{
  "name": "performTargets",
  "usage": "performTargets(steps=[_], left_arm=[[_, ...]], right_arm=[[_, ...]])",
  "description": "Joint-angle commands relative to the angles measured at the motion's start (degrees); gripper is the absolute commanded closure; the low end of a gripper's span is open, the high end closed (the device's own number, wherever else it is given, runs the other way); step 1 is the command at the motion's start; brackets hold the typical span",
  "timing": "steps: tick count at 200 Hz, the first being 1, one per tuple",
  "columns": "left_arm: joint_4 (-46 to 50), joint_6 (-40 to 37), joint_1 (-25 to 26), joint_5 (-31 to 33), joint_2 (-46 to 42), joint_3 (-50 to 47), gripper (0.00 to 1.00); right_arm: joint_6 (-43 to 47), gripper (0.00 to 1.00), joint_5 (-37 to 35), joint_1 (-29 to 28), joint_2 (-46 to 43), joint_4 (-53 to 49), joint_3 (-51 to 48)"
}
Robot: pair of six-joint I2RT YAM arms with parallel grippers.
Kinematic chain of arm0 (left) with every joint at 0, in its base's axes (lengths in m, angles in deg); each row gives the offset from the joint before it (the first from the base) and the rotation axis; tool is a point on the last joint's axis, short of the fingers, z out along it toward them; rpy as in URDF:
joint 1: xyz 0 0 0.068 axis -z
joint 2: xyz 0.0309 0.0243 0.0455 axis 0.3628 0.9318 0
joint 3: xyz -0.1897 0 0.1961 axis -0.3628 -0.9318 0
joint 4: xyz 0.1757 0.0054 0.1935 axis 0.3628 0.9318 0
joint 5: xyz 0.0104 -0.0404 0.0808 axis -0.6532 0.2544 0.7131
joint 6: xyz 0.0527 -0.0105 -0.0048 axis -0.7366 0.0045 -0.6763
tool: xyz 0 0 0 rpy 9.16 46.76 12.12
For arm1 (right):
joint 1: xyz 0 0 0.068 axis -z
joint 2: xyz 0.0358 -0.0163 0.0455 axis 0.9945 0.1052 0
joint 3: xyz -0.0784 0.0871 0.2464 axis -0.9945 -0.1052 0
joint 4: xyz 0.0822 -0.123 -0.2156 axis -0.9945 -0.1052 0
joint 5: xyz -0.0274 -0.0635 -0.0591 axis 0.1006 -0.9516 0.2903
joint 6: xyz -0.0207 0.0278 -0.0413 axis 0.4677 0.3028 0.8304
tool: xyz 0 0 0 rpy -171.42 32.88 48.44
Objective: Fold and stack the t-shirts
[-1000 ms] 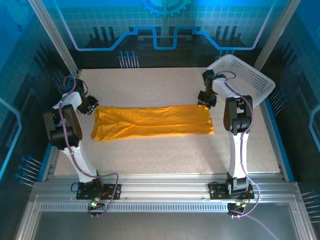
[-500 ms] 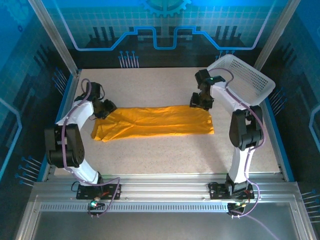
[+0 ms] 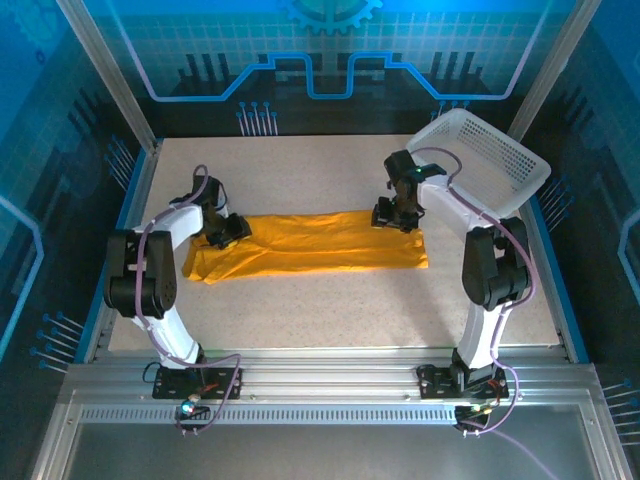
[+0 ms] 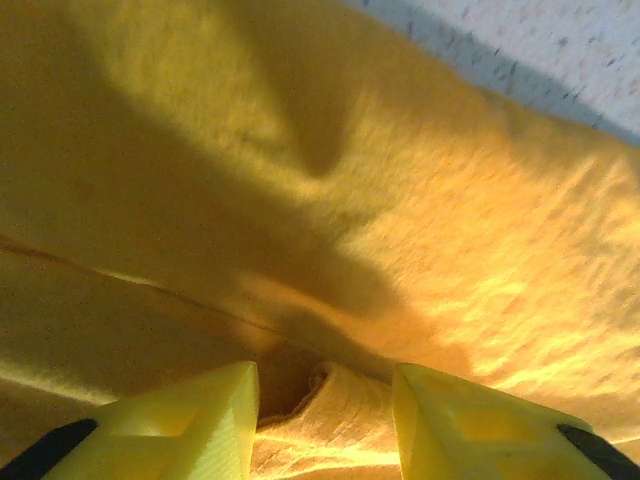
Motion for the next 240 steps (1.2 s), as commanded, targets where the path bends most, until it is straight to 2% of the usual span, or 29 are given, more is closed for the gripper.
performTargets(steps=[1, 43, 83, 139, 180, 204, 212, 223, 240], left_arm=[[-0.5, -1.7, 1.2, -0.2, -2.7, -2.0, 0.67], [0.7, -0.3, 2.1, 1.2, -5.7, -4.5, 0.88], [1.7, 4.2, 3.5, 2.2, -10.4, -5.0, 1.0], [6.9, 20.6, 10.3, 2.2, -13.2, -7.1, 1.0], [12.0, 30.0, 14.4, 6.0, -12.6, -7.0, 1.0], [12.9, 33.8, 15.4, 6.5, -12.2, -8.1, 0.95], [12.9, 35.4, 15.6, 6.0, -12.2, -8.8, 0.86], [12.0, 37.2, 15.6, 4.3, -12.3, -9.9, 0.68], [12.3, 37.7, 15.7, 1.9, -12.4, -9.7, 0.63]], right_arm=[[-0.3, 0.53, 1.4, -1.1, -2.0, 0.5, -0.8], [-0.5, 0.54, 1.4, -1.0, -1.5, 0.5, -0.4], [-0.4, 0.54, 1.7, -1.1, -1.1, 0.7, -0.6], [-0.1, 0.55, 1.8, -1.1, -1.6, 1.2, -2.0], [0.1, 0.55, 2.4, -1.0, -1.5, 1.7, -2.8], [0.0, 0.55, 2.5, -0.9, -1.6, 2.0, -3.4], [0.0, 0.55, 2.6, -0.9, -1.7, 2.1, -3.7], [0.0, 0.55, 2.6, -0.8, -1.9, 2.2, -4.0], [0.1, 0.55, 2.8, -0.7, -2.2, 2.4, -4.5]])
